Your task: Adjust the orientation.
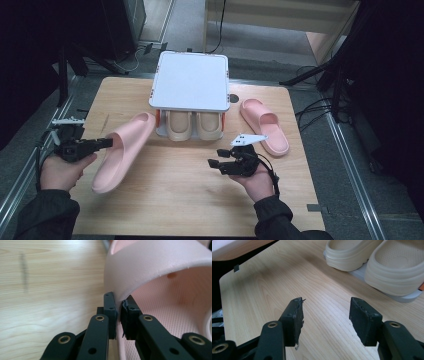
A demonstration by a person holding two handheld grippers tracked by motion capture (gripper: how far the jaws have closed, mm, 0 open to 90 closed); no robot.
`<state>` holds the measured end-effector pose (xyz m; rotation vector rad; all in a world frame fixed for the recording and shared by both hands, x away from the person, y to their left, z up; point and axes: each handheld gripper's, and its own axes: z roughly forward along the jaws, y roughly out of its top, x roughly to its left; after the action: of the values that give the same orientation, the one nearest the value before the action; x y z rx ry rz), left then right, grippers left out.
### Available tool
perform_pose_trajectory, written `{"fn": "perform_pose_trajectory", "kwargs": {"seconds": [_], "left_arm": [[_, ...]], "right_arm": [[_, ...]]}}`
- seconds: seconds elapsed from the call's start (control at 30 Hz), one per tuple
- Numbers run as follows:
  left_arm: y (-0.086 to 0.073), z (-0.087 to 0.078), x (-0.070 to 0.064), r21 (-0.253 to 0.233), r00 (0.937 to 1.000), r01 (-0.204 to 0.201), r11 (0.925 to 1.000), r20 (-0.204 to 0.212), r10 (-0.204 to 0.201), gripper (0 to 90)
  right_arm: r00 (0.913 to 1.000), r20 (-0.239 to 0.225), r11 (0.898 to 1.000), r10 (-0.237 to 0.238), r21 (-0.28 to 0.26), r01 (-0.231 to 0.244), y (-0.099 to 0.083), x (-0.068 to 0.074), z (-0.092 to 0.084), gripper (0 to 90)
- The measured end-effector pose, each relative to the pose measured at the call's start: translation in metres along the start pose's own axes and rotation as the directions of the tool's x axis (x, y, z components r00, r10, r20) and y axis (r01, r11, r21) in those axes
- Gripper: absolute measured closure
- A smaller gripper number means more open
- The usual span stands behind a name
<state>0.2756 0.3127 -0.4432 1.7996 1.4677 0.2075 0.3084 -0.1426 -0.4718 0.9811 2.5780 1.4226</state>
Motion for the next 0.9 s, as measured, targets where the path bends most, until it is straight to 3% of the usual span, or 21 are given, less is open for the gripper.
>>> {"fn": "perform_pose_trajectory", "kwargs": {"seconds": [0.13, 0.43, 0.5, 0.6, 0.73, 0.9], "left_arm": [[-0.009, 0.008, -0.025, 0.024, 0.9971, -0.072, 0.9971, 0.027, 0.071, 83.6], [-0.021, 0.04, -0.065, 0.077, 0.9843, -0.164, 0.9834, 0.078, 0.158, 83.0], [-0.022, 0.048, -0.073, 0.104, 0.9807, -0.183, 0.9776, 0.089, 0.174, 82.7], [-0.023, 0.062, -0.085, 0.141, 0.9724, -0.23, 0.9629, 0.071, 0.222, 82.4], [-0.024, 0.081, -0.097, 0.174, 0.9641, -0.258, 0.9504, 0.111, 0.241, 81.9], [-0.025, 0.093, -0.108, 0.199, 0.9525, -0.299, 0.9334, 0.121, 0.279, 75.7]], "right_arm": [[0.9999, -0.007, 1.0, -0.008, 0.005, 0.008, 0.002, 0.001, 0.002, 46.1], [0.9999, -0.002, 1.0, -0.014, -0.001, 0.014, 0.002, 0.001, 0.0, 48.2], [0.9999, -0.002, 1.0, -0.013, 0.003, 0.013, 0.001, 0.002, 0.001, 48.9], [0.9998, -0.004, 1.0, -0.019, 0.013, 0.019, -0.001, 0.003, 0.004, 49.3], [0.9998, -0.001, 1.0, -0.02, 0.023, 0.02, -0.001, 0.006, 0.007, 50.1], [0.9998, -0.004, 0.999, -0.022, 0.037, 0.022, -0.006, 0.009, 0.011, 51.4]]}}
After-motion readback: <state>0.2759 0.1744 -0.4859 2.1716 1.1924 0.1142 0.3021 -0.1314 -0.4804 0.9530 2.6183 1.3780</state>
